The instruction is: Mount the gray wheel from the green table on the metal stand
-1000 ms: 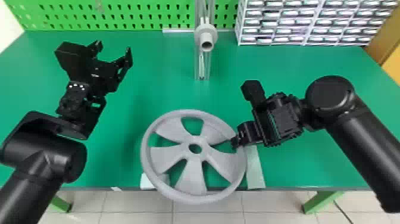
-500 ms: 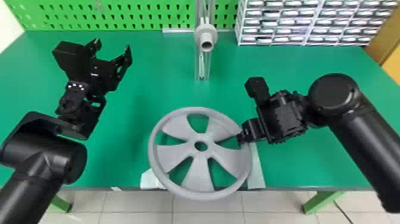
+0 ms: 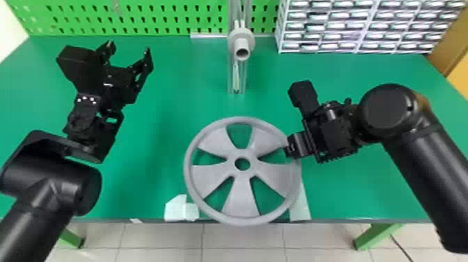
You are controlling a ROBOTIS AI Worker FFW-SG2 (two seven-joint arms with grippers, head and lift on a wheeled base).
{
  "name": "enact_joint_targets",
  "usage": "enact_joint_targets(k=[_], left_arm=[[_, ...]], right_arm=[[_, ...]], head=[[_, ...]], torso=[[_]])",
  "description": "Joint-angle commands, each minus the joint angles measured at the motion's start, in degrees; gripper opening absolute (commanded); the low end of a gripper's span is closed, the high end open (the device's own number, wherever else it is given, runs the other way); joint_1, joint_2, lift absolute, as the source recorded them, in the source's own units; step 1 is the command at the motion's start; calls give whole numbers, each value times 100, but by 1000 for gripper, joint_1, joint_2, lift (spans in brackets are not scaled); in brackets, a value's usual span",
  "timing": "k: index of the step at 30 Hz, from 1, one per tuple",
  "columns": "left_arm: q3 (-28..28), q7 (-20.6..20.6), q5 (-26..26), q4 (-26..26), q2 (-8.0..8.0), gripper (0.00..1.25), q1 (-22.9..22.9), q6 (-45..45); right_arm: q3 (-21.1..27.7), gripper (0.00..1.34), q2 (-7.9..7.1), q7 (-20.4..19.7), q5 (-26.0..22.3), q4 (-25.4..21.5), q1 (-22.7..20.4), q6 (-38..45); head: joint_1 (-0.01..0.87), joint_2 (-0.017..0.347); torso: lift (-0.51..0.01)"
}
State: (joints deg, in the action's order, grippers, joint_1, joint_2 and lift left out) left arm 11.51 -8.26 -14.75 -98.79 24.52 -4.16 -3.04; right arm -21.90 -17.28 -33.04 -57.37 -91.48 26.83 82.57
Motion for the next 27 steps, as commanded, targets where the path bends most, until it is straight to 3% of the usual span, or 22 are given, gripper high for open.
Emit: enact_joint_targets(k=[1,14,27], left_arm=[[18,-115,-37,-62,0,776,38,-4],[115,-414,-186,-185,-9,775,144,-4],[247,-792,-389,-290,-9,776,302,-4]], right_arm=[[19,222,76,0,490,-300,-99,5],[458,170,454,0,1501,-1118,-644,-259],[678,169,673,8,2055,-1926,-1251,-1041]], head=[[867,52],[867,52],[867,52]], torso=[[-100],[-100],[-100]])
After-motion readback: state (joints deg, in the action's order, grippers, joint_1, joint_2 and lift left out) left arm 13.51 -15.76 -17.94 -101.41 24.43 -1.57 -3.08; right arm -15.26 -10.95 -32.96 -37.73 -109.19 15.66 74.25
